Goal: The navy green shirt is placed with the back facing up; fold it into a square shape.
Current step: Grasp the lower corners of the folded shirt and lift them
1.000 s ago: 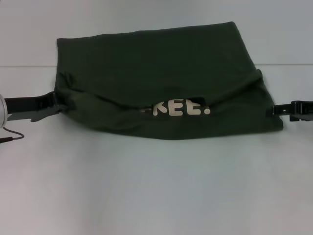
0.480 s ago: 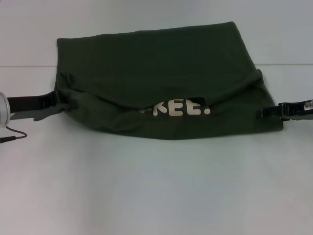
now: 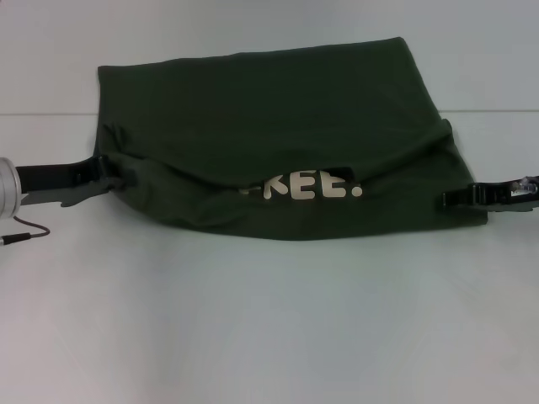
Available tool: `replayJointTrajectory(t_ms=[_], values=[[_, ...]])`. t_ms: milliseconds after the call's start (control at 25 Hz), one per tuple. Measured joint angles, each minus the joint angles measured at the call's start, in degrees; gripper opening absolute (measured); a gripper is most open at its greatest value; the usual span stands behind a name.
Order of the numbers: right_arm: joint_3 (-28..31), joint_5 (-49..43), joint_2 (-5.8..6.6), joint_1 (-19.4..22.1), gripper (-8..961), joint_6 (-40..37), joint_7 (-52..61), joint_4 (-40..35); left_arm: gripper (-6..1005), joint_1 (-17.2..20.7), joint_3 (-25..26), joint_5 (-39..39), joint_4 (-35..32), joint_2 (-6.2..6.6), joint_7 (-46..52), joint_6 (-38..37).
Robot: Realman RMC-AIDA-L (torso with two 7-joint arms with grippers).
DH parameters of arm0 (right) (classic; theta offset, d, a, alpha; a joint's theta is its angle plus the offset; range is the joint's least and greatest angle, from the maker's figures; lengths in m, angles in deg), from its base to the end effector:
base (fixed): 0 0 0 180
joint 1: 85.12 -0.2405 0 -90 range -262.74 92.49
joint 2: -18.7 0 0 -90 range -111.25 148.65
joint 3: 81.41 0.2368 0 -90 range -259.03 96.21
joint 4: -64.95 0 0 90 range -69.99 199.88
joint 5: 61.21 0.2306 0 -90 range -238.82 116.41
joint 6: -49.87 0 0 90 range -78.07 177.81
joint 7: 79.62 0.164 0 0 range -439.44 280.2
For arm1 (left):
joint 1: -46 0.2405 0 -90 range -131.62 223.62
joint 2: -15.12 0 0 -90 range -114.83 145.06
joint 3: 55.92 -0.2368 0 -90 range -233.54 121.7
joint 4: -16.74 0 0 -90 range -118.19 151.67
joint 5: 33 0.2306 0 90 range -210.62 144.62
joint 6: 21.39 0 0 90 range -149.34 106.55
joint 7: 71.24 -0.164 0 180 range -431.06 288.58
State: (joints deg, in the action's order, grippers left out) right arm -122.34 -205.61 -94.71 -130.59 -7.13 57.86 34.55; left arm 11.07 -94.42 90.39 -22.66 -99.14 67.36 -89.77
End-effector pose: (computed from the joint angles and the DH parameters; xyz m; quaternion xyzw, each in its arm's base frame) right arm 0.2919 0.4441 0.0115 -0.7735 0.5646 0.0445 0.2847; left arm -0.2900 0.4151 0.0422 -0.7123 -0.6291 -0.2214 0.2189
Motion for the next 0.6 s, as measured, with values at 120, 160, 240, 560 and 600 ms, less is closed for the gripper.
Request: replayJointTrajectory(t_ms=[120, 160, 240, 560, 600], values=[[-0.1, 0.0, 0.04, 0.1, 790, -0.1, 0.0, 0.0, 0, -0.1, 0.0, 0.0, 0.0, 0.00, 0.0, 0.0], [-0.2, 0.0, 0.11, 0.1, 755, -0.2, 0.0, 0.0, 0, -0.1, 0.0, 0.0, 0.0, 0.00, 0.0, 0.0], [-0.4, 0.0, 0.21, 0.2, 677, -0.3, 0.1, 0.0, 0, -0.1, 0.0, 0.0, 0.1, 0.00, 0.0, 0.0], [-0.2, 0.1, 0.33, 0.6, 390, -0.5, 0.2, 0.1, 1, -0.1, 0.0, 0.0, 0.1, -0.09, -0.2, 0.0], [-0.1, 0.1, 0.36, 0.6, 365, -0.5, 0.2, 0.1, 1, -0.1, 0.0, 0.0, 0.1, -0.09, -0.3, -0.1]])
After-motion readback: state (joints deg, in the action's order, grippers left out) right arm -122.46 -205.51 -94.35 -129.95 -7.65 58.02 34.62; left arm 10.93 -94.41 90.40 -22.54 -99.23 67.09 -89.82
